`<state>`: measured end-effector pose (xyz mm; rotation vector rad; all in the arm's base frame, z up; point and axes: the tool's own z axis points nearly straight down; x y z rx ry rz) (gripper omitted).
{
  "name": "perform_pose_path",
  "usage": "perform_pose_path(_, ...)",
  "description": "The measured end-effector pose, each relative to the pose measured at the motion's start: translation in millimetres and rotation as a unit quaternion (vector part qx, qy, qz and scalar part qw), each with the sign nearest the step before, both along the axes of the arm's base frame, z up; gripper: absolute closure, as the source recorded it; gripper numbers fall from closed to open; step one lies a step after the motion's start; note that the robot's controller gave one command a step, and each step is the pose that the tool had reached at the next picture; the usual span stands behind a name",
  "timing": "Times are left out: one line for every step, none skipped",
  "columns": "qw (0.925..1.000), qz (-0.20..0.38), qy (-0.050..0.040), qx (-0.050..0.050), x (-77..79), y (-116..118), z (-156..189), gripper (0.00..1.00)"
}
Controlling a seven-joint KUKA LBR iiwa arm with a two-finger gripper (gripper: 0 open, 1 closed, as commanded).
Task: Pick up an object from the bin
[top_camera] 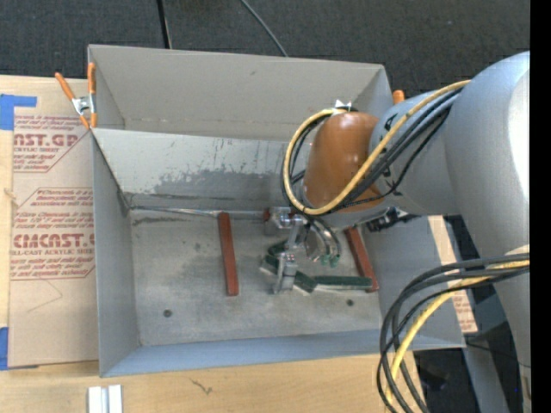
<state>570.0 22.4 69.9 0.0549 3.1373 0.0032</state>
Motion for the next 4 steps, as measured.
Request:
perform_pose_path(0.9997, 0.023, 0.0048, -0.001, -5.3, -8, 47, 0.0)
perform_pose_path(0.9995, -0.031, 0.0023, -0.001, -74.1, -69, -1, 1.0)
perform_pose_path(0.9995, -0.031, 0.0023, -0.001, -74.1, -69, -1, 0.0)
perform_pose_path(0.9995, -0.031, 0.0023, -0.001, -74.1, -69, -1, 0.0)
